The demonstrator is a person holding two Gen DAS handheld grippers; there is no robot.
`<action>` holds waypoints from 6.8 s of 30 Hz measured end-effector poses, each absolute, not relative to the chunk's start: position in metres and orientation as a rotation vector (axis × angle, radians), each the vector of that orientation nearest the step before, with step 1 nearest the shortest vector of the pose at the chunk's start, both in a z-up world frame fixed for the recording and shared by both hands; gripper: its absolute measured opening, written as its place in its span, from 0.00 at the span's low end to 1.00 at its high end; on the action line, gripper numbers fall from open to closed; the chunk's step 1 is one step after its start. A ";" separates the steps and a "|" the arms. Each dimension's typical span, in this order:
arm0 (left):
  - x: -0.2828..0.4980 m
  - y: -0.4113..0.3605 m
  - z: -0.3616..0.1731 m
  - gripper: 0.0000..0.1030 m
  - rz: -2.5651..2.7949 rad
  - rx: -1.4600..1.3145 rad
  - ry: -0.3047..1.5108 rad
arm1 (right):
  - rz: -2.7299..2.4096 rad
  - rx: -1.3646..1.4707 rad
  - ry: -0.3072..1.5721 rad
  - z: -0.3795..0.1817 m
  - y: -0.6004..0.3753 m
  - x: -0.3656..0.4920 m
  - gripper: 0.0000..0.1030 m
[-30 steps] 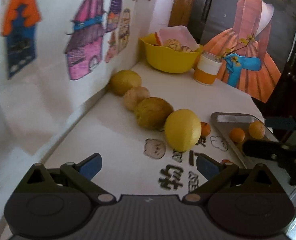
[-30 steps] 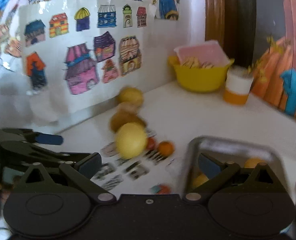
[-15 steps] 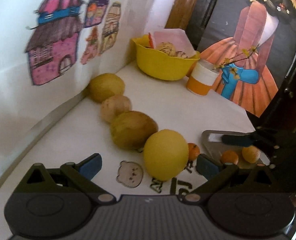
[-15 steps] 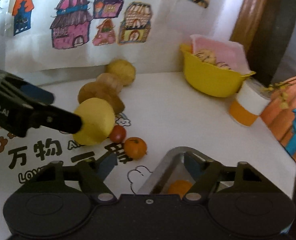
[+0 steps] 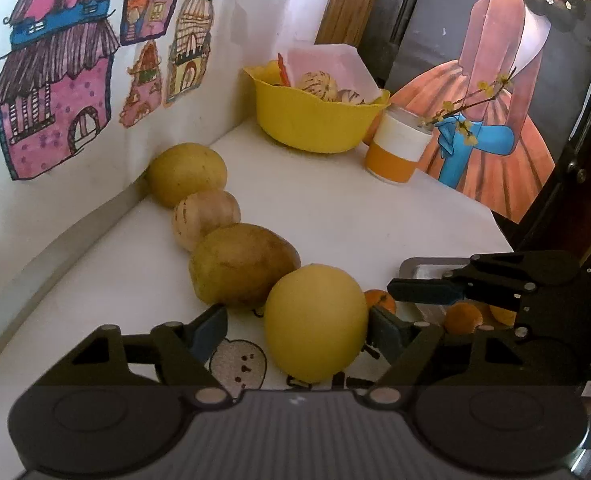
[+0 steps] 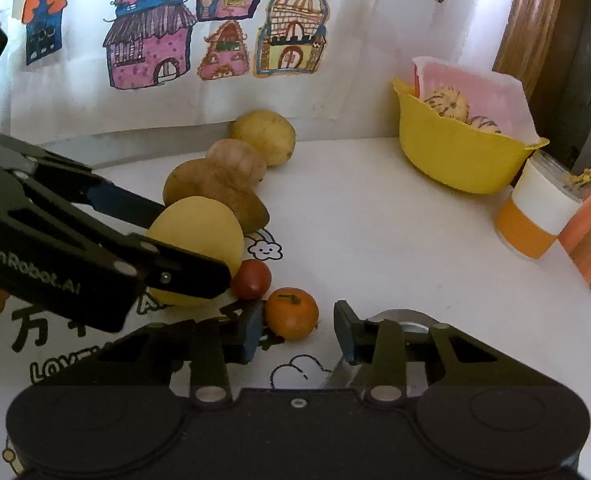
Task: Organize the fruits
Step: 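Grasp the large yellow fruit with the left tool while the right tool grasps a tangerine, then lower the yellow fruit into the tray with the left tool while the right tool releases the tangerine there, then lift both open tools away from the tray toward the fruit row, then grasp the large brown fruit with the left tool while the right tool grasps a small red tomato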
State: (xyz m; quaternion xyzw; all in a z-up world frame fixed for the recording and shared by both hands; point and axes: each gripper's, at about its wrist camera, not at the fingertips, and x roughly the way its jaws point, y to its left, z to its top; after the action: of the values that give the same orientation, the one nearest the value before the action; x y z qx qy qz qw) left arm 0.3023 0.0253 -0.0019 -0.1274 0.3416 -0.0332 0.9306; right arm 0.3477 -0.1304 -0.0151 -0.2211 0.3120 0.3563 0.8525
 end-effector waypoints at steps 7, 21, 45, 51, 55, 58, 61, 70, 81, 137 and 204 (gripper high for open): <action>0.307 0.021 -0.006 0.58 -0.102 -0.267 0.718 | 0.758 -0.448 0.662 -0.016 -0.129 0.346 0.30; 0.286 0.015 -0.002 0.57 -0.117 -0.256 0.725 | 0.736 -0.408 0.637 -0.005 -0.149 0.324 0.29; 0.239 -0.070 0.026 0.57 -0.294 -0.200 0.694 | 0.528 -0.344 0.578 0.025 -0.259 0.239 0.29; 0.247 -0.100 0.016 0.57 -0.318 -0.168 0.722 | 0.477 -0.304 0.609 0.011 -0.290 0.235 0.29; 0.253 -0.113 0.012 0.57 -0.317 -0.160 0.733 | 0.465 -0.272 0.619 0.004 -0.302 0.241 0.29; 0.259 -0.119 0.009 0.57 -0.309 -0.158 0.745 | 0.464 -0.244 0.619 -0.001 -0.307 0.247 0.29; 0.264 -0.123 0.007 0.57 -0.302 -0.155 0.754 | 0.464 -0.224 0.618 -0.004 -0.308 0.254 0.29; 0.273 -0.125 0.001 0.57 -0.280 -0.126 0.757 | 0.464 -0.210 0.641 -0.011 -0.305 0.269 0.29; 0.268 -0.122 0.005 0.61 -0.288 -0.148 0.768 | 0.454 -0.219 0.647 -0.010 -0.307 0.262 0.35; 0.125 0.071 0.037 0.99 0.075 -0.122 0.736 | 0.707 -0.412 0.662 0.056 -0.153 0.111 0.99; 0.330 0.064 -0.014 0.63 -0.101 -0.275 0.714 | 0.742 -0.387 0.712 -0.007 -0.094 0.345 0.23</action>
State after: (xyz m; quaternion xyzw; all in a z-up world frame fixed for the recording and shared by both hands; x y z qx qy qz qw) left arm 0.3301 0.0639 -0.0138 -0.1341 0.3482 -0.0491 0.9265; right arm 0.3454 -0.0936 -0.0067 -0.1841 0.3384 0.3524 0.8529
